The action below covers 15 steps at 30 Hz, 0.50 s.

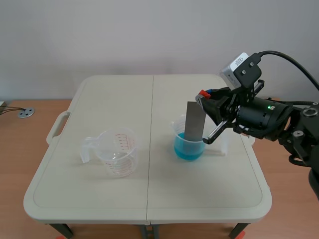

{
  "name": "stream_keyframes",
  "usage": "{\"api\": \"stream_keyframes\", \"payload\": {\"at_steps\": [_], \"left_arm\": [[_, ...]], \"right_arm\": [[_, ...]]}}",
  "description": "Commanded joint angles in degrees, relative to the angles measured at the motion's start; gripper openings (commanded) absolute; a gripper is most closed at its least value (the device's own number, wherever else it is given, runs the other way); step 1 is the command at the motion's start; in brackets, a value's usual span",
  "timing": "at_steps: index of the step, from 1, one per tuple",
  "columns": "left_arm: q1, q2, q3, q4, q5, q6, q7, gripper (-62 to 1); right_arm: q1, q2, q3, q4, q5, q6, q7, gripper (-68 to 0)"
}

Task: Hold the metal plate by the orange handle, dip it into the blue solution, take it out and point at it, then put the plate back in the beaker on the left.
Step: 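Lower the plate into the blue solution, then hold the plate still in the solution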

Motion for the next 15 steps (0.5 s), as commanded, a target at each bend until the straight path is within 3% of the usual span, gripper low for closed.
{"api": "stream_keyframes", "payload": {"at_steps": [1, 15], "left_arm": [[0.0, -0.02, -0.15, 0.66, -0.39, 0.09, -0.57, -59.4], [0.0, -0.02, -0.15, 0.66, -0.39, 0.09, -0.37, -59.4]], "right_arm": [[0.37, -0.02, -0.07, -0.22, -1.22, 0.7, 0.07, -66.2], [0.37, -0.02, -0.07, -1.16, -2.34, 0.7, 0.68, -66.2]]}}
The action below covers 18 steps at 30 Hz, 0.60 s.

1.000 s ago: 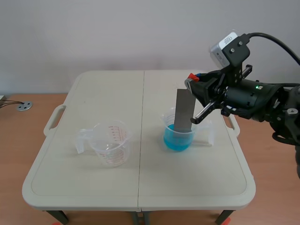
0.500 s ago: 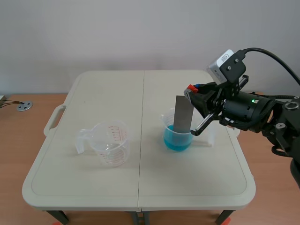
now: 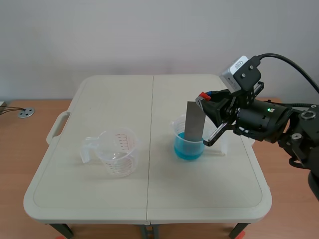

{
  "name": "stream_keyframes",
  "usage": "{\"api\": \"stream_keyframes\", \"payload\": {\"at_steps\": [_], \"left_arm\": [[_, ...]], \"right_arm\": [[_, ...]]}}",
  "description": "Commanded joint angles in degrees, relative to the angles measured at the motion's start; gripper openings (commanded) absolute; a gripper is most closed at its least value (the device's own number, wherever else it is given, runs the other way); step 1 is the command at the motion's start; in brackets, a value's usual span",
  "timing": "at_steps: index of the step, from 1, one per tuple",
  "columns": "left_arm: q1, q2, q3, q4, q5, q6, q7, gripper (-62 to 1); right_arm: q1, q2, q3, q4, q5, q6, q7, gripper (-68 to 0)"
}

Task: Hold the metal plate by the orange handle, dip it into the blue solution, take it out and point at it, then put the plate back in the beaker on the left.
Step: 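Hold the plate still in the solution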

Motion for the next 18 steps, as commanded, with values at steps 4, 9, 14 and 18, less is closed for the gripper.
{"api": "stream_keyframes", "payload": {"at_steps": [4, 9, 14, 18], "left_arm": [[0.0, -0.02, -0.15, 0.66, -0.35, 0.07, -0.57, -59.4], [0.0, -0.02, -0.15, 0.66, -0.35, 0.04, -0.57, -59.4], [0.0, -0.02, -0.15, 0.66, -0.35, 0.04, -0.57, -59.4], [0.0, -0.02, -0.15, 0.66, -0.35, 0.04, -0.55, -59.4]], "right_arm": [[0.33, 0.0, -0.76, -0.37, -1.44, 0.9, -0.46, -66.2], [0.33, -0.02, -1.57, -0.37, -1.79, 0.9, -0.44, -66.2], [0.33, -0.02, -1.55, -0.37, -1.79, 0.9, -0.22, -66.2], [0.33, -0.02, -1.55, -0.37, -1.79, 0.9, -0.22, -66.2]]}}
